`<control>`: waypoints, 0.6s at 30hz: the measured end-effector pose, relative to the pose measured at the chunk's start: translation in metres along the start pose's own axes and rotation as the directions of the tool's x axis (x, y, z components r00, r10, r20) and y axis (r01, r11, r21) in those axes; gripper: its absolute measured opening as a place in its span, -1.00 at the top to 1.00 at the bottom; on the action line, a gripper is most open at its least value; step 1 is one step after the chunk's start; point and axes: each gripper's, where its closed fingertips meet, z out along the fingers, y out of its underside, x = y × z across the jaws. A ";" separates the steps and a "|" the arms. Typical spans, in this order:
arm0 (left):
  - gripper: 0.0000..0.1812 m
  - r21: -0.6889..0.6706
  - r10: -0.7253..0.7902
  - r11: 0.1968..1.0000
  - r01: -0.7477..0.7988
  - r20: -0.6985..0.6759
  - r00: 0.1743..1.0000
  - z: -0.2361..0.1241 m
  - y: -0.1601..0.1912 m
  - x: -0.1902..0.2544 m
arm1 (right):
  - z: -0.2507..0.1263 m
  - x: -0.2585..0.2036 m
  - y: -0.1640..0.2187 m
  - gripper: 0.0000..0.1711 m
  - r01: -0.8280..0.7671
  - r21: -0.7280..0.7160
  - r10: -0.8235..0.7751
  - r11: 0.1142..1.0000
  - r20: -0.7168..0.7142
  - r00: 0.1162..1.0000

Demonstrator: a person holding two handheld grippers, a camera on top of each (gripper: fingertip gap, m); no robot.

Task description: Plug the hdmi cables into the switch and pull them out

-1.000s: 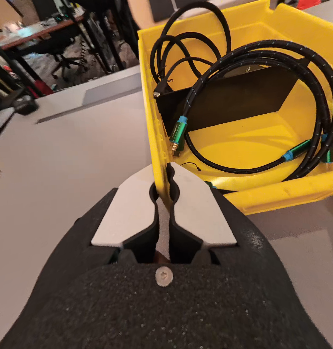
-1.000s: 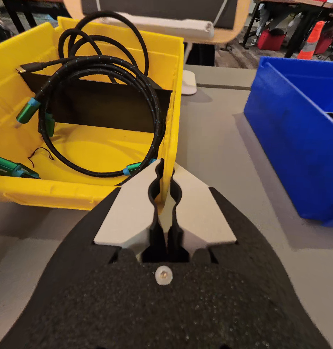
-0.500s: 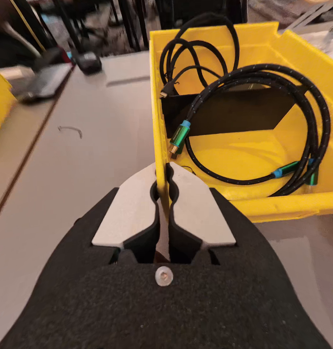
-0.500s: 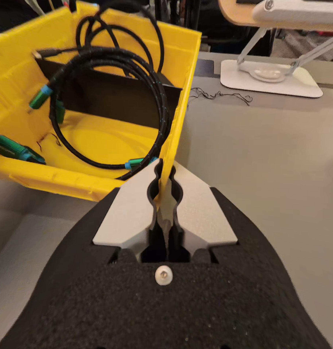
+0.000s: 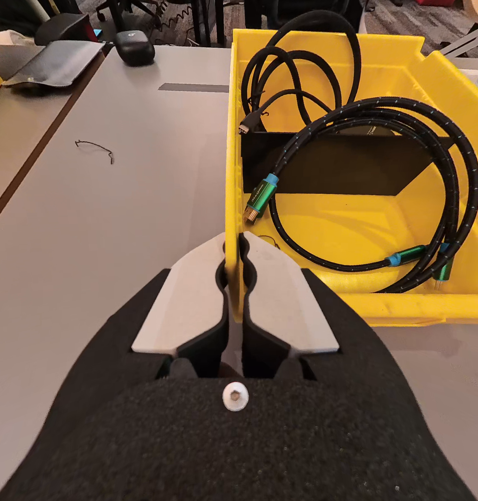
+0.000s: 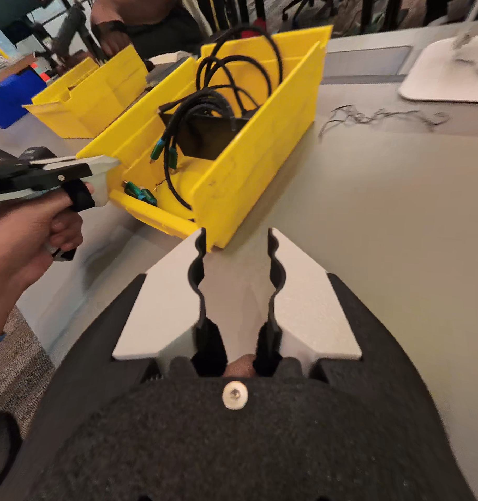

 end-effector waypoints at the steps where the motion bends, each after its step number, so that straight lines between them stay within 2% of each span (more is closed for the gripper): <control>1: 0.96 -0.001 -0.003 1.000 0.003 0.000 1.000 -0.001 0.001 0.000 | -0.016 0.012 -0.003 0.48 -0.001 0.013 0.001 1.000 0.002 1.000; 5: 0.88 0.017 -0.014 1.000 0.014 0.022 1.000 -0.010 0.000 -0.004 | -0.084 0.076 -0.009 0.48 0.046 0.043 -0.045 0.998 -0.033 0.998; 8: 0.84 0.050 -0.043 0.998 0.040 0.045 0.998 -0.019 -0.002 -0.006 | -0.140 0.143 -0.006 0.48 0.078 0.076 -0.068 0.994 -0.125 0.990; 10: 0.84 0.074 -0.070 0.995 0.066 0.055 0.996 -0.025 -0.003 -0.005 | -0.174 0.183 0.004 0.48 0.063 0.068 -0.054 0.996 -0.131 0.990; 13: 0.84 0.122 -0.117 0.987 0.108 0.073 0.990 -0.039 -0.007 -0.002 | -0.219 0.248 0.027 0.48 -0.046 0.116 0.064 0.992 -0.159 0.985; 16: 0.85 0.195 -0.186 0.966 0.168 0.079 0.979 -0.060 -0.011 0.011 | -0.266 0.309 0.043 0.48 -0.143 0.260 0.208 0.955 -0.240 0.948; 18: 0.86 0.261 -0.233 0.938 0.229 -0.017 0.972 -0.081 -0.011 0.042 | -0.290 0.338 0.037 0.48 -0.122 0.299 0.221 0.947 -0.326 0.919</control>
